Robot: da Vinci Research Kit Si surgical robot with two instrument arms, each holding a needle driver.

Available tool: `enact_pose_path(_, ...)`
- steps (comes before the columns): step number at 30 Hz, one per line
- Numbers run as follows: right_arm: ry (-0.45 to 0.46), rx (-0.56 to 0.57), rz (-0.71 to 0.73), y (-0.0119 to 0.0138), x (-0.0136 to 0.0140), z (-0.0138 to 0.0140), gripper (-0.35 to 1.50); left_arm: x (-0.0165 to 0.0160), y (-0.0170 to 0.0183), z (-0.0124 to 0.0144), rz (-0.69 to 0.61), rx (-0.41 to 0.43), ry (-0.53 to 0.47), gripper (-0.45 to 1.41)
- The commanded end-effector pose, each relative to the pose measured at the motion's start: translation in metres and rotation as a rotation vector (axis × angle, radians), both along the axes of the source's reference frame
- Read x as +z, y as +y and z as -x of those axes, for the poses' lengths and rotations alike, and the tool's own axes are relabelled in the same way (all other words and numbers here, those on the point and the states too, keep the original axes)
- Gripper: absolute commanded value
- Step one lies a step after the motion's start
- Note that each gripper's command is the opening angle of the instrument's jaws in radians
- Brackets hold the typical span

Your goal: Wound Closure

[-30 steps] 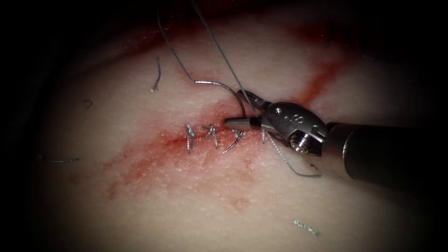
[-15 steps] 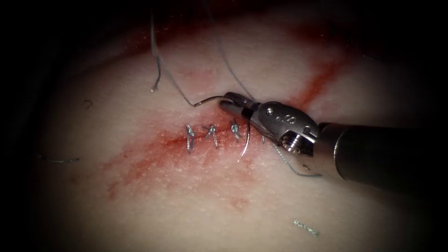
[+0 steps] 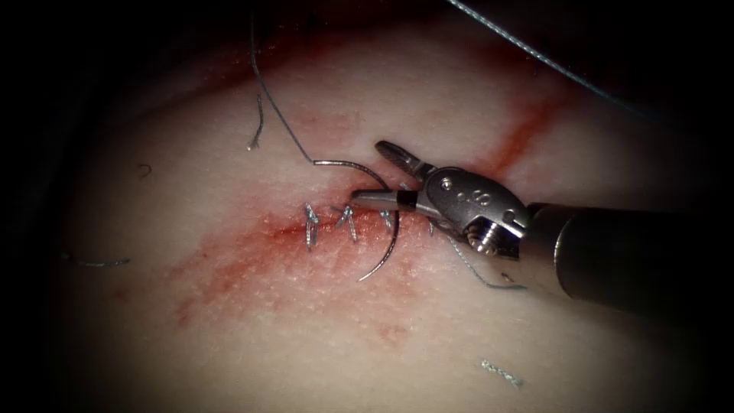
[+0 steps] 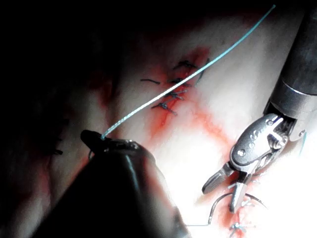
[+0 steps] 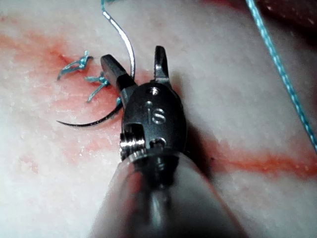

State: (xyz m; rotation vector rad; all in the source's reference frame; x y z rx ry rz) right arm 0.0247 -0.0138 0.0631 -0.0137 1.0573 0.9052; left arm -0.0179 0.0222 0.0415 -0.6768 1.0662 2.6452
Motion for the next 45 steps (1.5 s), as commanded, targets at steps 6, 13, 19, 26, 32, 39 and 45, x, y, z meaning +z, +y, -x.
enact_pose_path(6, 0.088, -0.064, 0.025, -0.0021, 0.0002, -0.0015, 1.48, -0.0006, -0.0004, -0.0011, 0.018, 0.031, 0.008, -0.45)
enact_pose_path(13, 0.133, -0.116, 0.004, -0.0053, -0.0034, -0.0024, 1.48, -0.0018, -0.0019, -0.0035, 0.022, 0.048, 0.064, -0.45)
enact_pose_path(19, 0.151, -0.13, -0.007, -0.0082, -0.0077, -0.0001, 1.48, -0.0033, -0.0039, -0.0074, 0.017, 0.035, 0.101, -0.45)
enact_pose_path(26, 0.151, -0.146, -0.003, -0.0119, -0.0107, 0.0041, 1.46, -0.0061, -0.0056, -0.0117, 0.037, 0.051, 0.141, -0.45)
enact_pose_path(32, 0.144, -0.152, -0.001, -0.0129, -0.0114, 0.0079, 1.33, -0.0088, -0.0067, -0.0143, 0.048, 0.081, 0.149, -0.45)
enact_pose_path(39, 0.115, -0.121, 0.0, -0.0119, -0.0107, 0.0113, 1.33, -0.0101, -0.0068, -0.0163, 0.049, 0.098, 0.133, -0.45)
enact_pose_path(45, 0.112, -0.118, -0.001, -0.0115, -0.0104, 0.0123, 1.31, -0.0086, -0.0069, -0.0149, -0.012, 0.074, 0.086, 0.57)
